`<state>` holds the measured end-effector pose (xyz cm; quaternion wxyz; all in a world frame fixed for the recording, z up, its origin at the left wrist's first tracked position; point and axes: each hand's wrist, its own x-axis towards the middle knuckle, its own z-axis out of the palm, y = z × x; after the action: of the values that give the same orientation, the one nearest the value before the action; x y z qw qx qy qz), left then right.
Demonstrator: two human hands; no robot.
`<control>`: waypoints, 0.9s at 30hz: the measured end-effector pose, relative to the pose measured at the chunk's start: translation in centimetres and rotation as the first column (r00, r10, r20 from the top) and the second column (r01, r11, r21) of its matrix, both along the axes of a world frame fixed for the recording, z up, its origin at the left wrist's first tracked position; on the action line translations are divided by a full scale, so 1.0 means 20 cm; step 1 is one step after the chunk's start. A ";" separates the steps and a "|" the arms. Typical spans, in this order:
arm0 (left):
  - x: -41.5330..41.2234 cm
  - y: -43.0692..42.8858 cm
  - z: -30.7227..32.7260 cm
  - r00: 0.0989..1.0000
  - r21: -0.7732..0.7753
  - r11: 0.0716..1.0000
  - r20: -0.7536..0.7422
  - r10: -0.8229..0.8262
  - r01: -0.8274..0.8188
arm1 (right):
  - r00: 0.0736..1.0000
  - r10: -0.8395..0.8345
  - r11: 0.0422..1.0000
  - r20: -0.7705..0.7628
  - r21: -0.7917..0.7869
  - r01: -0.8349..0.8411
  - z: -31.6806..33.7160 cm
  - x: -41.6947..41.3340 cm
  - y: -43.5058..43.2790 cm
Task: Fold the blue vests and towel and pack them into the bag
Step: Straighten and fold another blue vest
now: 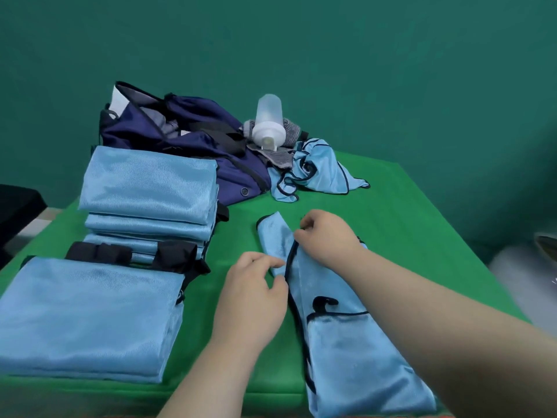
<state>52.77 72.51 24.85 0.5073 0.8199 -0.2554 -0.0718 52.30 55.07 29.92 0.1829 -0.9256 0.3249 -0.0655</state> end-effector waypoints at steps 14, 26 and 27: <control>0.04 -0.11 0.01 0.998 -0.023 0.998 -0.013 -0.053 0.053 | 0.968 -0.130 0.987 0.213 0.125 0.105 -0.02 0.03 -0.16; -0.04 -0.20 0.03 0.944 0.306 0.908 0.069 -0.322 0.287 | 0.944 -0.301 0.947 0.133 0.156 0.280 -0.17 -0.57 -0.41; -0.04 -0.21 0.03 0.941 0.315 0.902 0.071 -0.331 0.294 | 0.951 -0.283 0.953 0.125 0.148 0.264 -0.17 -0.57 -0.42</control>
<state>51.88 68.28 25.38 0.3421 0.8384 -0.4007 -0.1397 40.87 46.73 26.46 0.2548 -0.8505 0.4395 -0.1359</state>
